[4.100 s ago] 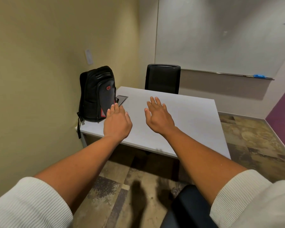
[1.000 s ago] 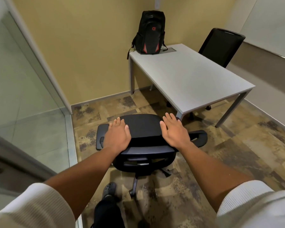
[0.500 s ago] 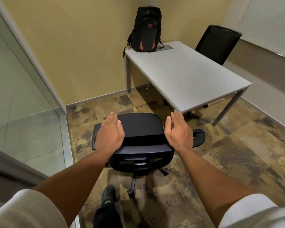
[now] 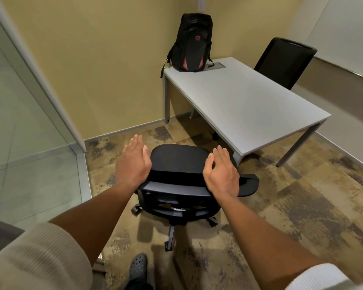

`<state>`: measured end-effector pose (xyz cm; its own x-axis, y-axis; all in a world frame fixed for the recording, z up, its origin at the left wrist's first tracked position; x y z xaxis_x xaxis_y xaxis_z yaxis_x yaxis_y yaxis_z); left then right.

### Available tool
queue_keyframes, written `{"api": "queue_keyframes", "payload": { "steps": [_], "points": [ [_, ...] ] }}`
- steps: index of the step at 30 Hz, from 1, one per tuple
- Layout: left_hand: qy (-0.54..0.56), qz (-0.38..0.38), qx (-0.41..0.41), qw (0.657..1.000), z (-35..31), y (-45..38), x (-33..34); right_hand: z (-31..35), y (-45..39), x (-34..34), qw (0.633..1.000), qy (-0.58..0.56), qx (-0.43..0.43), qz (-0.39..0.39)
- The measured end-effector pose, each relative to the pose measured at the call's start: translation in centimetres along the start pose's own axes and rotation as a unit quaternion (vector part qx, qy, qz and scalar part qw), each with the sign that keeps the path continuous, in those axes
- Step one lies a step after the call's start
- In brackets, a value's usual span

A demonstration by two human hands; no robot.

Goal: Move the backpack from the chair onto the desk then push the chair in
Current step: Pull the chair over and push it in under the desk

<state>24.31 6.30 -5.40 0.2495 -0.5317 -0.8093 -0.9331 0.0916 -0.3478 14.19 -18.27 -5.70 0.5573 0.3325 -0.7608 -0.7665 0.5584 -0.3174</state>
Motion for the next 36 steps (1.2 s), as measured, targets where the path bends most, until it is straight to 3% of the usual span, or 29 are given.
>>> {"api": "queue_keyframes", "payload": {
  "steps": [4,9,18,22,27,36],
  "points": [
    [-0.017,0.032,0.003,0.999,2.4,-3.4,0.6,2.8,-0.5,2.0,1.0,-0.005,0.019,-0.014],
    [-0.038,0.129,0.017,0.991,5.6,-8.2,2.7,5.9,-1.6,4.7,0.999,-0.011,0.026,-0.033],
    [-0.173,0.251,0.083,0.949,9.6,-13.5,5.2,9.2,-3.3,9.3,0.998,0.006,0.053,-0.02],
    [-0.154,0.234,0.069,0.957,9.6,-14.2,4.9,9.4,-4.4,9.9,0.998,0.014,0.051,-0.014],
    [-0.074,0.157,0.023,0.985,8.4,-15.1,4.0,9.0,-6.1,9.7,0.998,0.016,0.048,-0.03],
    [-0.02,0.112,0.036,0.993,8.6,-19.3,4.6,9.7,-9.2,11.6,0.995,0.069,0.066,-0.008]
  ]
}}
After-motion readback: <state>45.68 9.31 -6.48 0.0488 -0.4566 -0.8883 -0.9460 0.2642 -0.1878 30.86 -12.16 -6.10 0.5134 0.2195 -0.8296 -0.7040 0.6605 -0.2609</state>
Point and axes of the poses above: each hand's wrist, its own y-axis away from the middle knuckle, its own x-axis out of the palm, z = x × y, the point moved 6 cm from there along -y, towards the middle knuckle, and after that the axes turned 8 degrees about -z, right-handed, at the moved point
